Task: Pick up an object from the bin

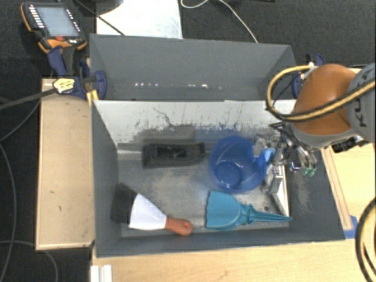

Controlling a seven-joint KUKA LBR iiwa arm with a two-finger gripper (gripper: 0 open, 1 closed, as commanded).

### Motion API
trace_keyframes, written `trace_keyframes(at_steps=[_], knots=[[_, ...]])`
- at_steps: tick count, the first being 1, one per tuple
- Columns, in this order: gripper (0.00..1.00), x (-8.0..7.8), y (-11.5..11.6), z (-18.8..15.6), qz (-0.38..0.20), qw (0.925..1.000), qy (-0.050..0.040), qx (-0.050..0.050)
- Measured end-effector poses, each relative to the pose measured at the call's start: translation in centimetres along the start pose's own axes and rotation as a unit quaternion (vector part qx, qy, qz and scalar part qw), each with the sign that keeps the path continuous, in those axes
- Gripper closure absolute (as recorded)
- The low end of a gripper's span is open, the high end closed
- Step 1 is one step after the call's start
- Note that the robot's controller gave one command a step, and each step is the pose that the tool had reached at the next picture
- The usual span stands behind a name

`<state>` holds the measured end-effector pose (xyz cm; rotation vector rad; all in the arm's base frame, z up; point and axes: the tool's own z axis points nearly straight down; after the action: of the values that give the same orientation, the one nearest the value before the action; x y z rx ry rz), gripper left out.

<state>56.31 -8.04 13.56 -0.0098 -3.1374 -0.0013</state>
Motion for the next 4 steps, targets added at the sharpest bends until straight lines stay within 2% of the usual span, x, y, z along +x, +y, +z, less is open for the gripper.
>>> trace_keyframes(at_steps=[1, 2, 3, 4], knots=[[0.0, -0.2, 0.0, -0.5, -0.002, 1.0, -0.0038, 0.0], [0.0, -0.1, -1.1, 6.1, 0.086, 0.9963, -0.0006, -0.001], [1.0, 0.0, 1.8, 6.5, -0.001, 1.0, 0.0014, 0.001], [1.0, 0.0, 1.8, 6.6, -0.002, 1.0, 0.0014, 0.001]])
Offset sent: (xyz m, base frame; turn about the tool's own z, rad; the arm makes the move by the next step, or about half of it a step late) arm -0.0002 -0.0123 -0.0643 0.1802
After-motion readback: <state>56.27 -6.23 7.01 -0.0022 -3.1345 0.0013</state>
